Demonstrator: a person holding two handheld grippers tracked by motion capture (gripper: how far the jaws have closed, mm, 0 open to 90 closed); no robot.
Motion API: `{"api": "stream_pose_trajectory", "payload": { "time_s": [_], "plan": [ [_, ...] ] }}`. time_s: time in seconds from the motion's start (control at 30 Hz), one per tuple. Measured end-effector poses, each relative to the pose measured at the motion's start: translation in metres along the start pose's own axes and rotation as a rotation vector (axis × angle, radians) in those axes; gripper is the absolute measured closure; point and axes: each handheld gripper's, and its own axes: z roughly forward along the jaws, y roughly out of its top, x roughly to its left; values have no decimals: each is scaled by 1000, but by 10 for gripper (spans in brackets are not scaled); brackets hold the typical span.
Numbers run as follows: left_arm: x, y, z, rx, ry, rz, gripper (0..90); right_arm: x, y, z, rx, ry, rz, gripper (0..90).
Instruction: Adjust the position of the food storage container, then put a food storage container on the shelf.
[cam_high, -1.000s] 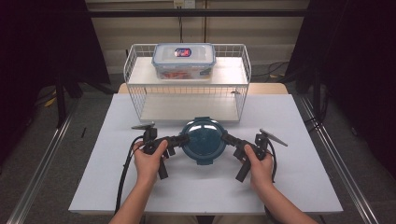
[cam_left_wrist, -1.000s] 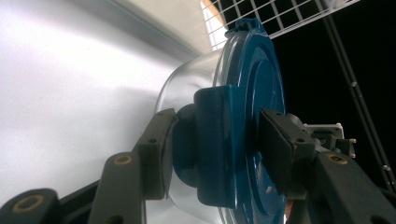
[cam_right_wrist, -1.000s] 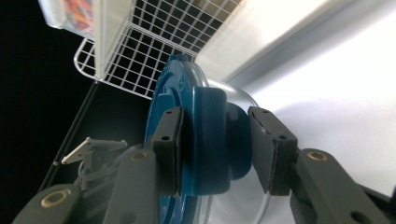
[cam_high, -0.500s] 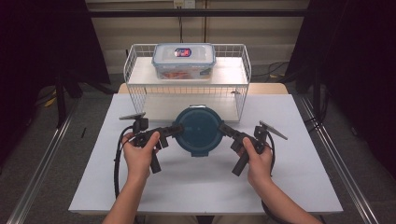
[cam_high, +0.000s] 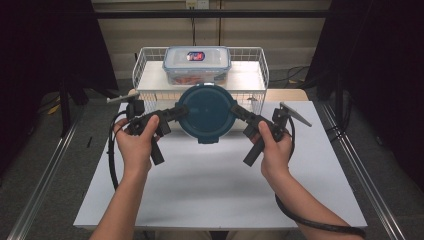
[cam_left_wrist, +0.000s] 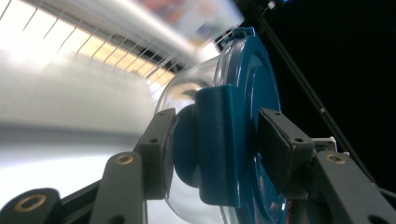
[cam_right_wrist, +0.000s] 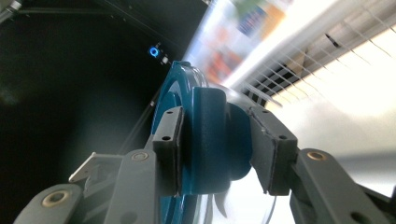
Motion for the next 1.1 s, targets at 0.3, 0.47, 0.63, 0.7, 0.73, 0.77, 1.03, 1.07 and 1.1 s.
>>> {"api": "stream_pose_trajectory", "payload": {
  "time_s": [0.3,0.47,0.63,0.7,0.73,0.77,1.03,1.07,1.1],
  "plan": [
    [-25,35,2,-30,-12,1,493,34,33,16,-44,15,-22,581],
    [-26,48,6,-32,-18,-12,493,41,43,25,-58,18,-25,582],
    [-24,58,11,-25,-26,-37,493,43,50,32,-63,2,-24,583],
    [-25,68,14,-25,-27,-42,493,47,57,38,-70,4,-22,583],
    [-25,73,16,-30,-34,-48,493,48,60,40,-72,2,-20,583],
    [-25,75,17,-29,-31,-50,493,50,63,43,-80,-2,-26,583],
    [-26,104,27,-40,-36,-58,493,58,86,67,-111,-11,-24,584],
    [-26,108,29,-47,-32,-60,493,58,86,67,-111,-11,-24,584],
    [-26,113,30,-46,-28,-59,493,58,91,75,-117,-8,-10,583]
  ]
}}
